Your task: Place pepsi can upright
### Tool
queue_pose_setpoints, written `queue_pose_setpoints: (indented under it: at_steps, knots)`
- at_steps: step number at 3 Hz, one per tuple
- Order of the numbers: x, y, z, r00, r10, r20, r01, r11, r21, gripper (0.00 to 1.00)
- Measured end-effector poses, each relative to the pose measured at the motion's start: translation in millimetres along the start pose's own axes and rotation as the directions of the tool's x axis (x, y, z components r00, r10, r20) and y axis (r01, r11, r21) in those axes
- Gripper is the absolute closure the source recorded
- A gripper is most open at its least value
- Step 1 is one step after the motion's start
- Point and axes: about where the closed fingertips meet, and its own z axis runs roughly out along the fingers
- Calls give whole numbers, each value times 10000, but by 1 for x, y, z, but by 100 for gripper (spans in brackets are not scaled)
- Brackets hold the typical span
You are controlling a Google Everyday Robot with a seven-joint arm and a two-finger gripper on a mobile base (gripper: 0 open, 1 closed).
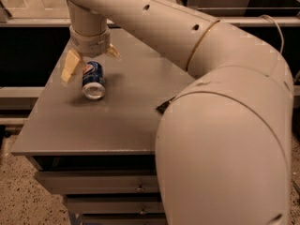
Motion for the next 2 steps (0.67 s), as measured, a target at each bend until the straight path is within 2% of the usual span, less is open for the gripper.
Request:
queue_pose_setpoints:
  at_steps: [1, 2]
  knots:
    - [-8, -3, 5, 9965, 725, -415, -705, 9964, 473, 0]
    - [-9, -3, 14, 9821, 1692, -824, -1610, 9821, 982, 0]
